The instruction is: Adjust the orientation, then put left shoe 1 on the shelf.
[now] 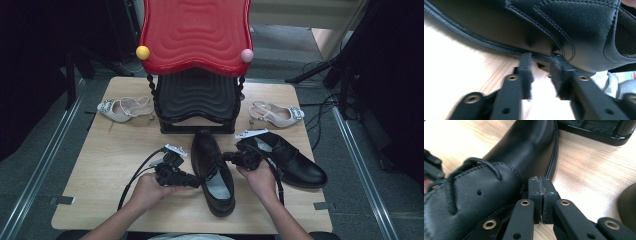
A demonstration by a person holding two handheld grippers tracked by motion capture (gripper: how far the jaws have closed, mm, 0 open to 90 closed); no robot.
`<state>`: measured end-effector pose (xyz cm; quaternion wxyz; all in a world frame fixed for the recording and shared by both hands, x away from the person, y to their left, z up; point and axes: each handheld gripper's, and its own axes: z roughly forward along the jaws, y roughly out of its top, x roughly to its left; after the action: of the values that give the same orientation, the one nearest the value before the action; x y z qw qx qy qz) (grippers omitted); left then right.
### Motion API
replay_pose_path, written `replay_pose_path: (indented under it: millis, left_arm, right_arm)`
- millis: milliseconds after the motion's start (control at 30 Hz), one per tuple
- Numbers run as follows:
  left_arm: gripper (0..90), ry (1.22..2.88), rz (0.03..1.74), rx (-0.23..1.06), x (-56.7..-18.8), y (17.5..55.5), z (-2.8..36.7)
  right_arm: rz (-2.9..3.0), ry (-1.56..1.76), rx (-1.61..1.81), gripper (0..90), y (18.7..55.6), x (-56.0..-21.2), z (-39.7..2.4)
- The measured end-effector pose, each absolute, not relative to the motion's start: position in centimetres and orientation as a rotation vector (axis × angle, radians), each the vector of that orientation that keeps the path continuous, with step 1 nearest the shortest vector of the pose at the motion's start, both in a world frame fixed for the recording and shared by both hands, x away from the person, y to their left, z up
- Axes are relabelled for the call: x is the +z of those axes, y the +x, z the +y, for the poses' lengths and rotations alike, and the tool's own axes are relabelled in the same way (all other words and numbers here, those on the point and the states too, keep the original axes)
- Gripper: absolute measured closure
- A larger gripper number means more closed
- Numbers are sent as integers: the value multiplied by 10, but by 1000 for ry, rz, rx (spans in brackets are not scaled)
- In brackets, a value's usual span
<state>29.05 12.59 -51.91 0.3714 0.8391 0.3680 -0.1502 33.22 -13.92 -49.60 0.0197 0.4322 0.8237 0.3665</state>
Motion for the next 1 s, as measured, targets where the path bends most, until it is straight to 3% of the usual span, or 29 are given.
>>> replay_pose_path:
  millis: [233,567,633,700,767,833,1000]
  left_arm:
    - [528,2146,896,-286,-502,288,145]
    - [477,2068,869,-214,-482,288,172]
    - [524,2076,874,-210,-475,289,175]
    - [660,2084,877,-219,-471,289,177]
    - [694,2070,868,-202,-464,288,179]
    - [796,2058,838,-181,-454,288,180]
    - [851,2065,814,-197,-443,292,178]
  right_arm:
    - [2552,1348,1251,722,327,-482,-153]
    - [2577,1304,1344,630,310,-466,-164]
    - [2582,1300,1332,616,306,-464,-165]
    - [2585,1291,1320,612,301,-460,-165]
    - [2582,1294,1325,610,298,-458,-166]
    - [2586,1308,1326,610,292,-454,-167]
    - [2594,1323,1303,610,283,-449,-166]
